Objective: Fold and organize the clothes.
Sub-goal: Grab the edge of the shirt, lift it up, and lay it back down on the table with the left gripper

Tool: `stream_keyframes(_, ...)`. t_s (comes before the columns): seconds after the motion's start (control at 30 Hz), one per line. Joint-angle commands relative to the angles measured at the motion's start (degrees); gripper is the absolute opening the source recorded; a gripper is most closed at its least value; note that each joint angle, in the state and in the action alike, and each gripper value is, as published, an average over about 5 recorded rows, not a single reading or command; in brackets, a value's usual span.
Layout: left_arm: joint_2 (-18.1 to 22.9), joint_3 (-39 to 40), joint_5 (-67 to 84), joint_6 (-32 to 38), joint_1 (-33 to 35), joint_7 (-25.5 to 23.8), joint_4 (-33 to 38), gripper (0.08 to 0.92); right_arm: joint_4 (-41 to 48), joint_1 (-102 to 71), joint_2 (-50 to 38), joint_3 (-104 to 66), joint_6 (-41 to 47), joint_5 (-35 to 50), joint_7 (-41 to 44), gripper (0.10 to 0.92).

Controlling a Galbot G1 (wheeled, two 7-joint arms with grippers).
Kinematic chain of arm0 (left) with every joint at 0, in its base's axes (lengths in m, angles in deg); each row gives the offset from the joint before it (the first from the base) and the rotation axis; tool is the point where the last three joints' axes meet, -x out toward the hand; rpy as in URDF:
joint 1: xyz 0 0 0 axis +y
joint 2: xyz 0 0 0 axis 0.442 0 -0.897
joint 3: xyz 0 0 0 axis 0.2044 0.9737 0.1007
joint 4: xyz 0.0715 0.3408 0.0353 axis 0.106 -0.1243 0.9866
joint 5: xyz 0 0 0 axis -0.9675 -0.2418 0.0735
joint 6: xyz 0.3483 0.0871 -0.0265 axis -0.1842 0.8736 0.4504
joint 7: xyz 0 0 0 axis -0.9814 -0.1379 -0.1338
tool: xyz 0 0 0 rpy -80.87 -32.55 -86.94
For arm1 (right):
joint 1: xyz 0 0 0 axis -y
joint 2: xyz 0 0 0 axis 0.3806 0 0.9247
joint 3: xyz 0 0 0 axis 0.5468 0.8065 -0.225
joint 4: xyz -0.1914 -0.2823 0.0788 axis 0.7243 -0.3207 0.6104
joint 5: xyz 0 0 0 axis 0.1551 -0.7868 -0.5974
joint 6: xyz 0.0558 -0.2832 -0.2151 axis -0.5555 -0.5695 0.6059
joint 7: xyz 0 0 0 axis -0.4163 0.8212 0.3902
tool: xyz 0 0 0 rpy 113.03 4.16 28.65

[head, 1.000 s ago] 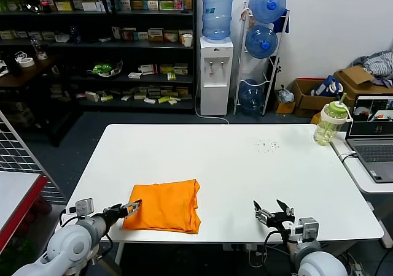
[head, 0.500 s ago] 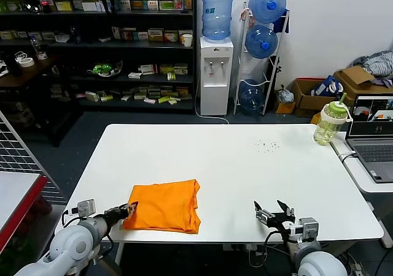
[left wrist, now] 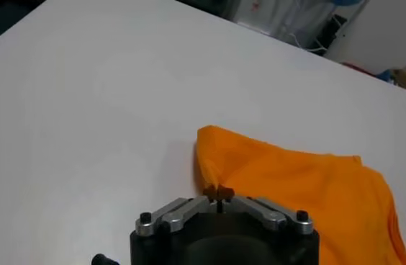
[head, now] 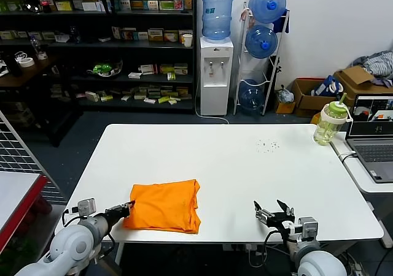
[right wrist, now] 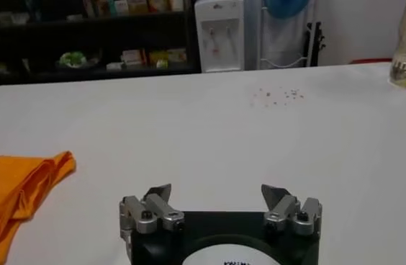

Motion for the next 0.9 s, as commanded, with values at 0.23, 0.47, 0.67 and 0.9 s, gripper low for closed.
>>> stream_keyframes(0.23, -10.0, -8.1, -4.7, -0.2, 2.6, 0.0, 3.3, 0.093, -1.7, -0.2, -1.1, -1.4, -1.5, -0.7, 1.2, 0.823)
stream_keyframes(0.47, -17.5, -12.3, -4.1, 0.8, 3.3, -1.5, -4.4, 0.093, -2.2, -0.6, -1.2, -2.2, -3.0, -1.4, 2.2, 0.823)
stream_keyframes(0.67, -21.9, -13.0, -4.1, 1.3, 3.2, -1.8, -10.6, 0.093, -2.0, -0.9, -1.1, -2.8, -3.5, -1.3, 2.4, 0.823)
stream_keyframes(0.9, -25.1, -12.9, -3.0, 1.1, 3.9, 0.0, -13.0, 0.093, -1.5, -0.8, -0.8, -2.8, -3.7, -1.4, 2.4, 0.823)
